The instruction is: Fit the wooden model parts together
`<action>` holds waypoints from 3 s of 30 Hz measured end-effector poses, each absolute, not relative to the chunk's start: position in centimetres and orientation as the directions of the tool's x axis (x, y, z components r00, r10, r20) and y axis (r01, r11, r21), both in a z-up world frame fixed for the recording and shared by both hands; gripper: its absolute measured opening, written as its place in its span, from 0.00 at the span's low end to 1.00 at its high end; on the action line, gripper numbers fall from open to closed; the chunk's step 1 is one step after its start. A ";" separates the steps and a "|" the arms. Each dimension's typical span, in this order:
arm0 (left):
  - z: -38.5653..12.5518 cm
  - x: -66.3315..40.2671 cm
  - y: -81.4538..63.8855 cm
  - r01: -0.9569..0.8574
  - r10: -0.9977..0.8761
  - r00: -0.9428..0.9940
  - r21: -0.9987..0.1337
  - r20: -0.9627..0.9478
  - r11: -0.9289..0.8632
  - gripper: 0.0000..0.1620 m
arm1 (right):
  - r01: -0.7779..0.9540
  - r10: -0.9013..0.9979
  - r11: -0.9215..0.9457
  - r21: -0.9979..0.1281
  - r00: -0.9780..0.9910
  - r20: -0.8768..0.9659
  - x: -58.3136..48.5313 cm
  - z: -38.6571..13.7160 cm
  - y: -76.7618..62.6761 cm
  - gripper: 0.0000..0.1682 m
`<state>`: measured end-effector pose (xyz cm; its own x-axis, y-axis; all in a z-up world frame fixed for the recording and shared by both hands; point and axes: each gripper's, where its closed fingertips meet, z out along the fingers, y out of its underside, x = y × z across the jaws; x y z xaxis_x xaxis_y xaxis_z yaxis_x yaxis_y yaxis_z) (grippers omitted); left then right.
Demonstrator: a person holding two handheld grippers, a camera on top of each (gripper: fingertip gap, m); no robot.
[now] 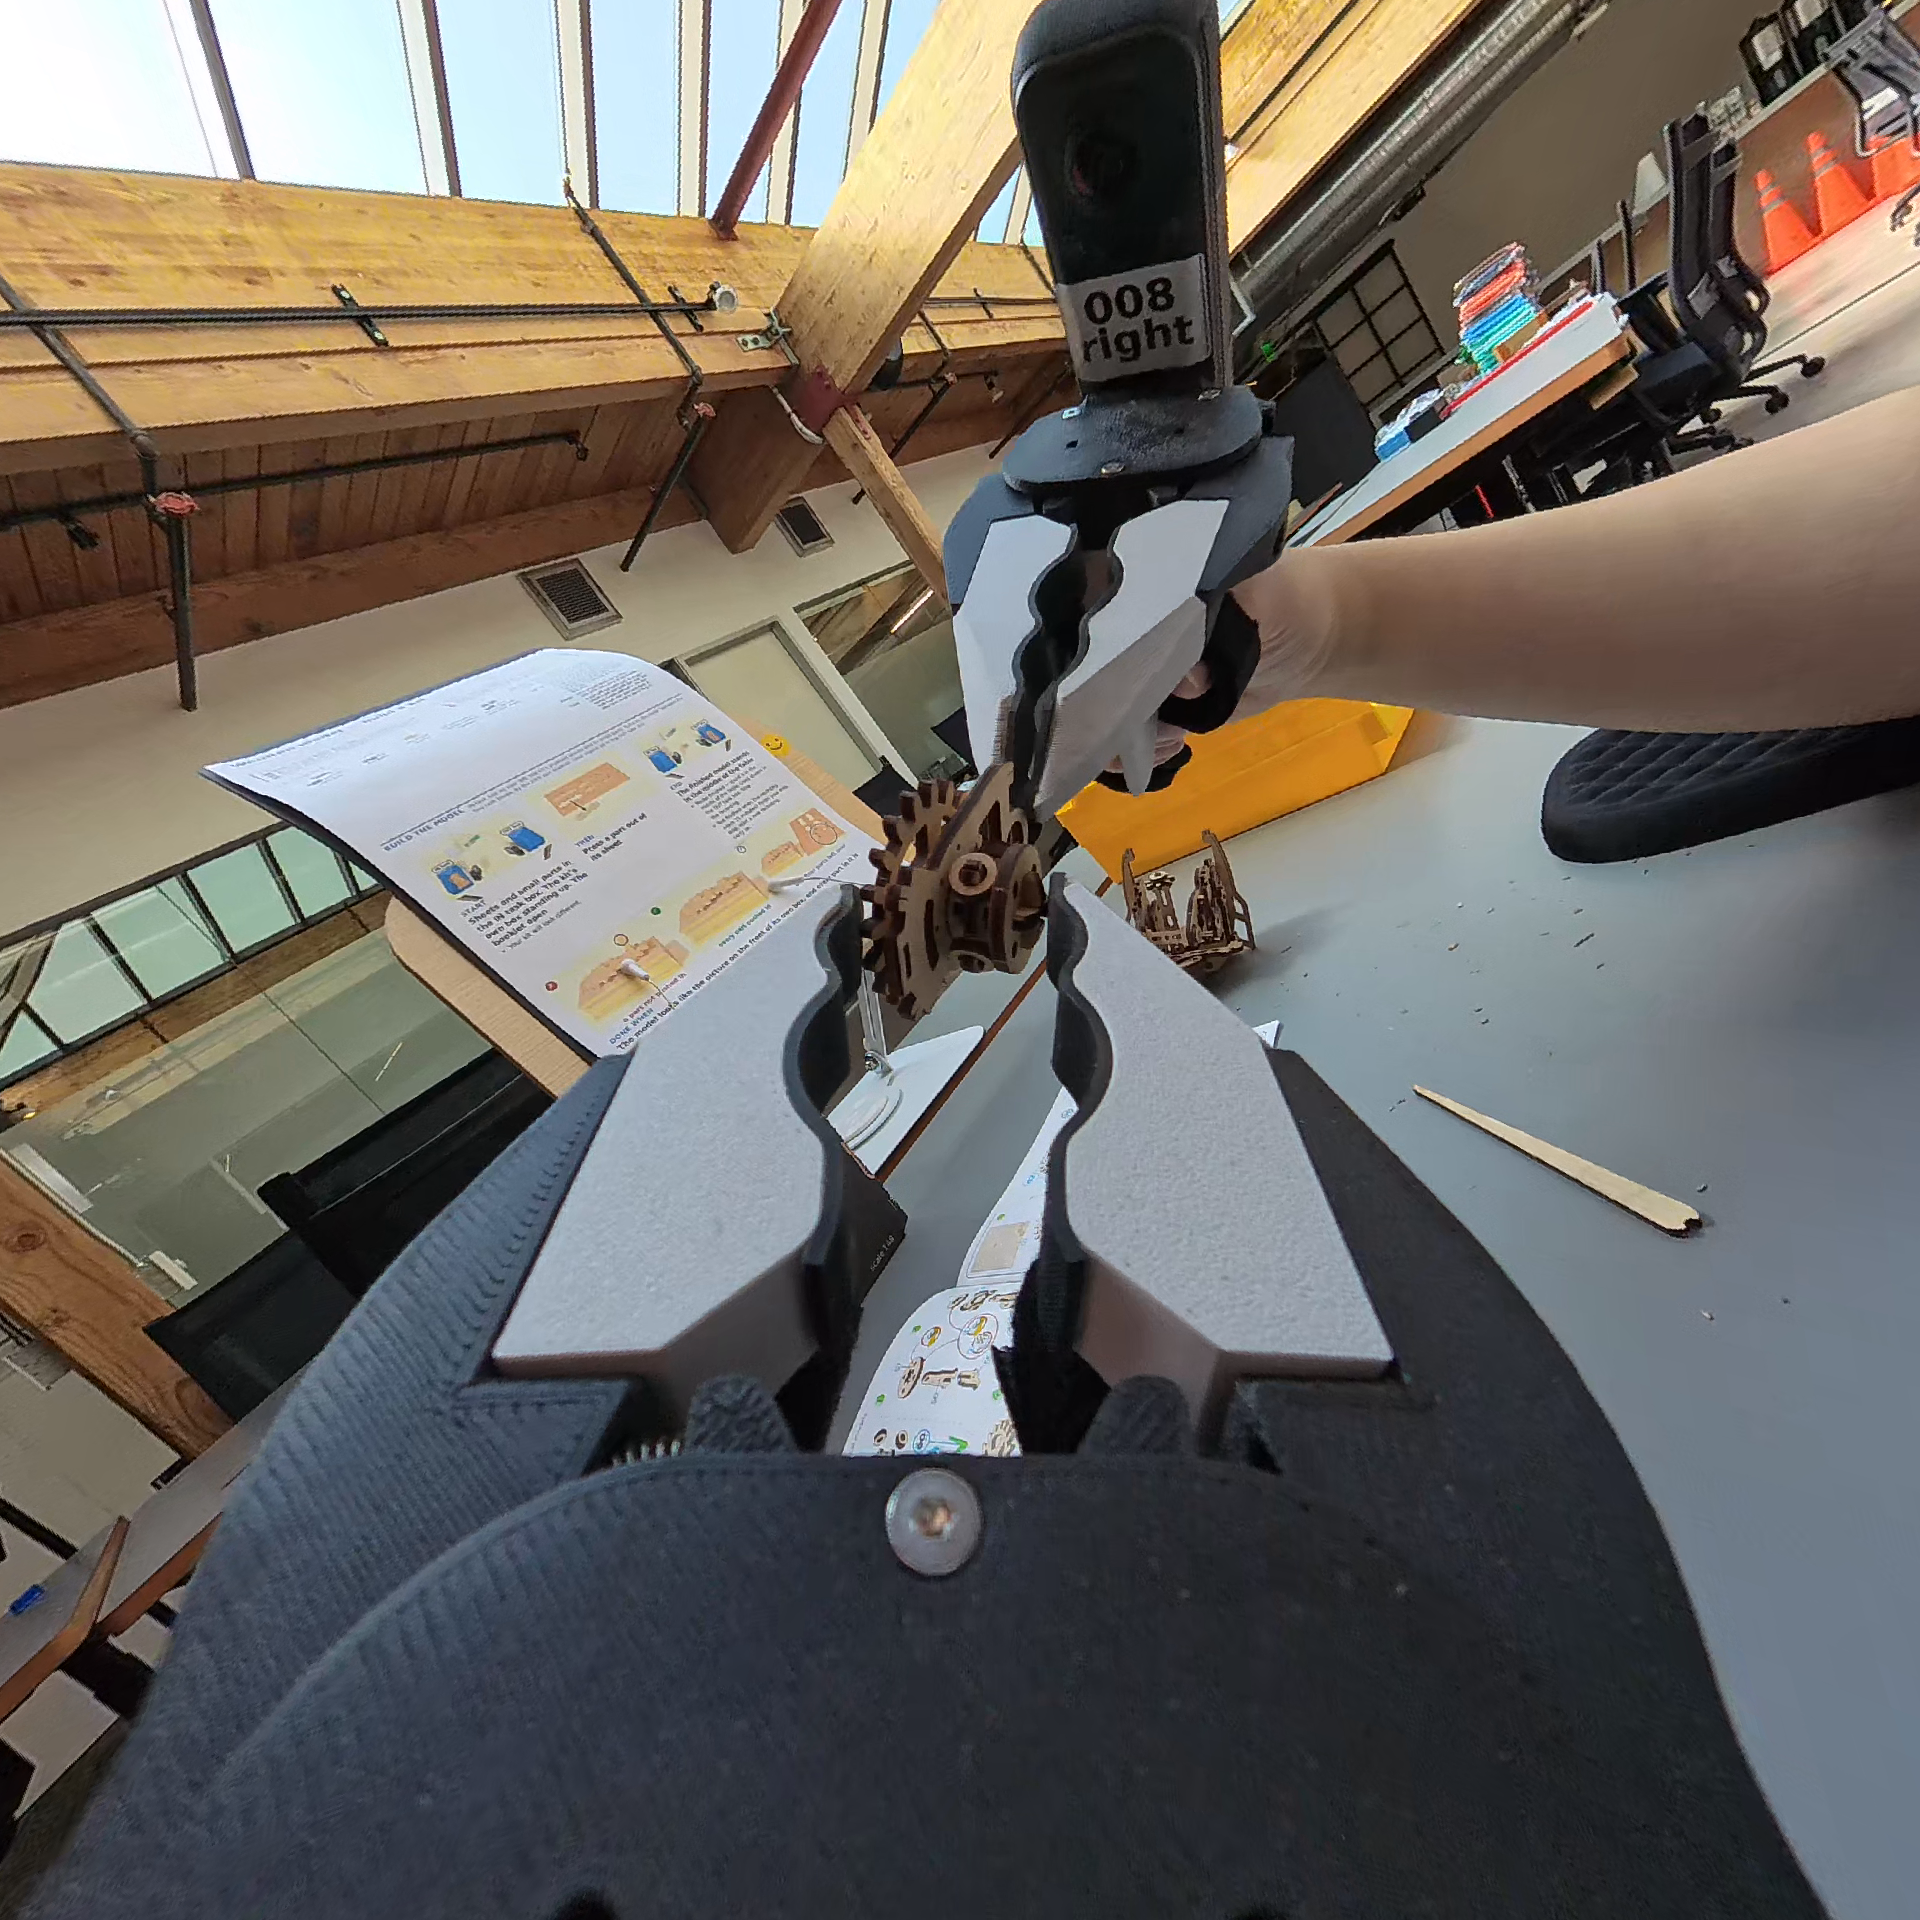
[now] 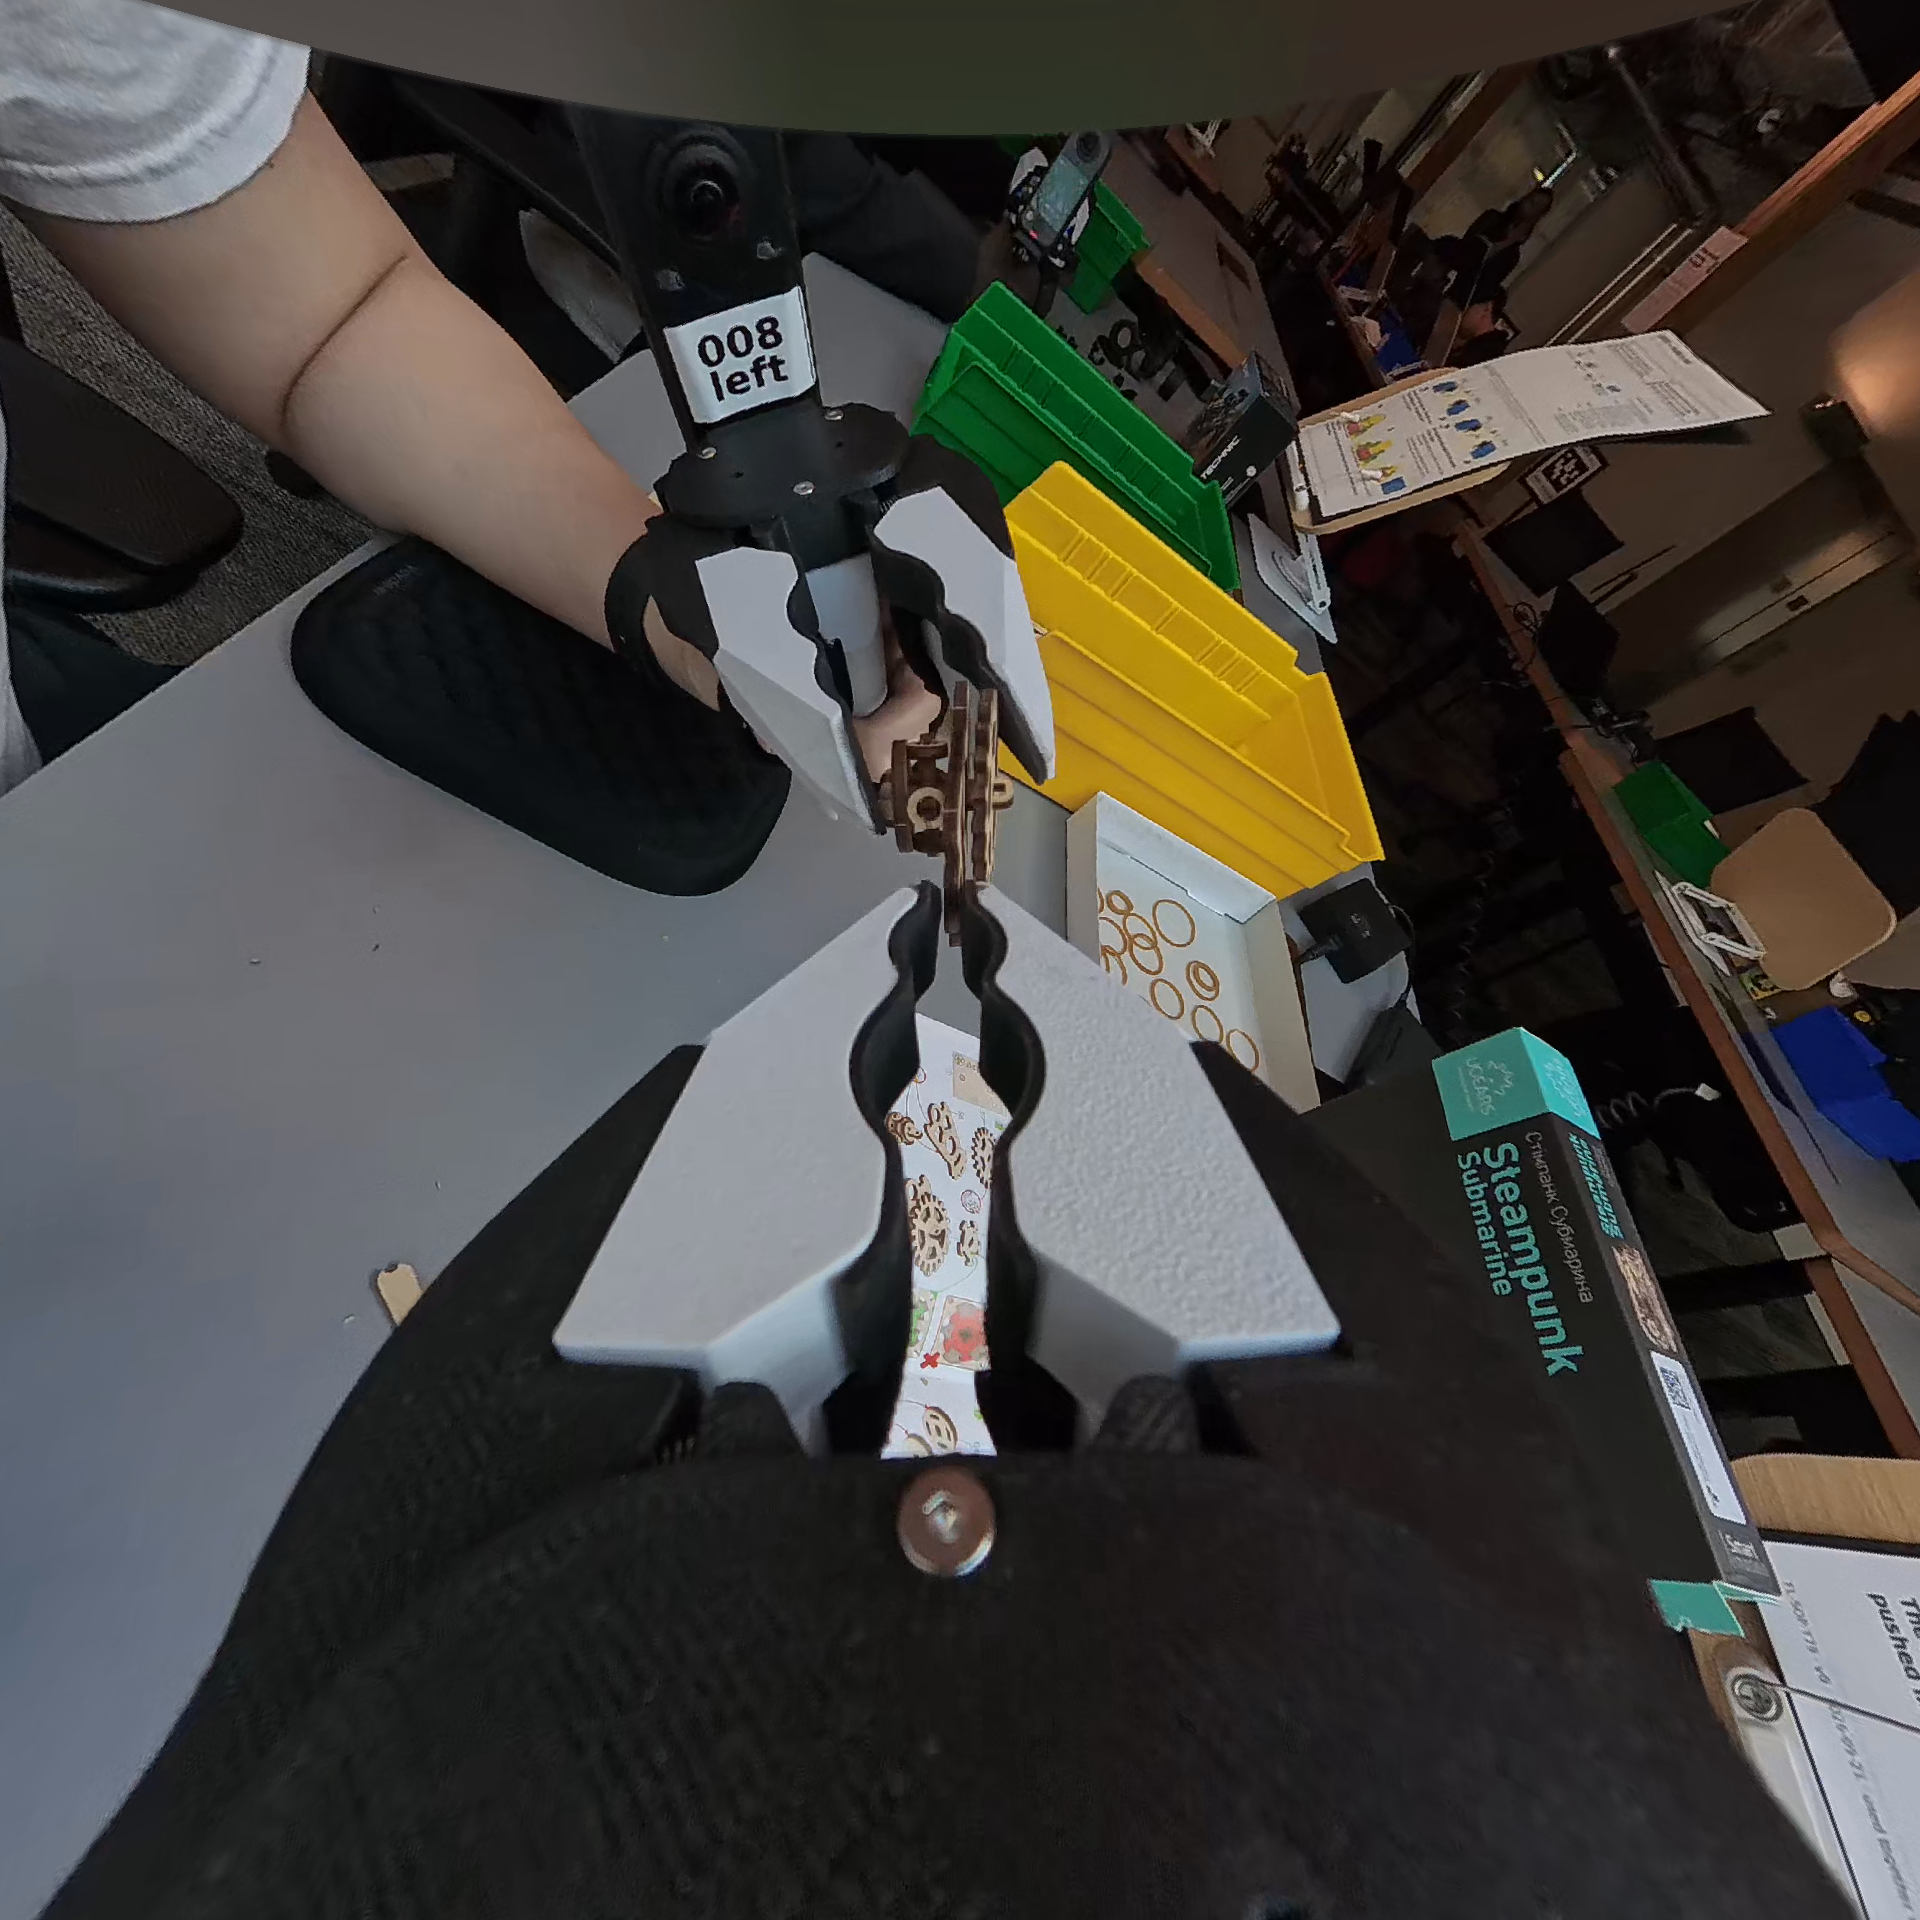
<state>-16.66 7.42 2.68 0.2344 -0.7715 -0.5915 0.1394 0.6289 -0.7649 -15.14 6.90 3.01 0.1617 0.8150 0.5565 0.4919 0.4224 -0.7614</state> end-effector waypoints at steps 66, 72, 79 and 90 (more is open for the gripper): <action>2.6 -16.2 5.5 0.174 -0.824 0.127 -0.806 -0.552 0.566 0.19 | 0.669 0.751 0.426 -0.609 0.114 0.650 -16.9 1.3 6.9 0.12; 1.8 -16.0 5.4 0.143 -0.834 0.055 -0.822 -0.550 0.551 0.19 | 0.691 0.766 0.411 -0.595 0.091 0.636 -16.2 0.9 6.8 0.12; 1.2 -15.9 5.7 0.103 -0.821 0.040 -0.815 -0.569 0.570 0.17 | 0.695 0.812 0.360 -0.623 0.095 0.575 -15.6 0.2 6.7 0.12; 0.3 -15.5 5.7 0.043 -0.811 0.016 -0.810 -0.584 0.584 0.16 | 0.726 0.818 0.350 -0.592 0.072 0.571 -15.6 -0.8 6.9 0.12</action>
<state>-15.53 5.73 0.26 0.0159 -0.8114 -0.5843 0.0433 0.5844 -0.8103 -15.63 6.86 -0.78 0.0720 0.8176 0.5712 0.7257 0.3499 -0.5923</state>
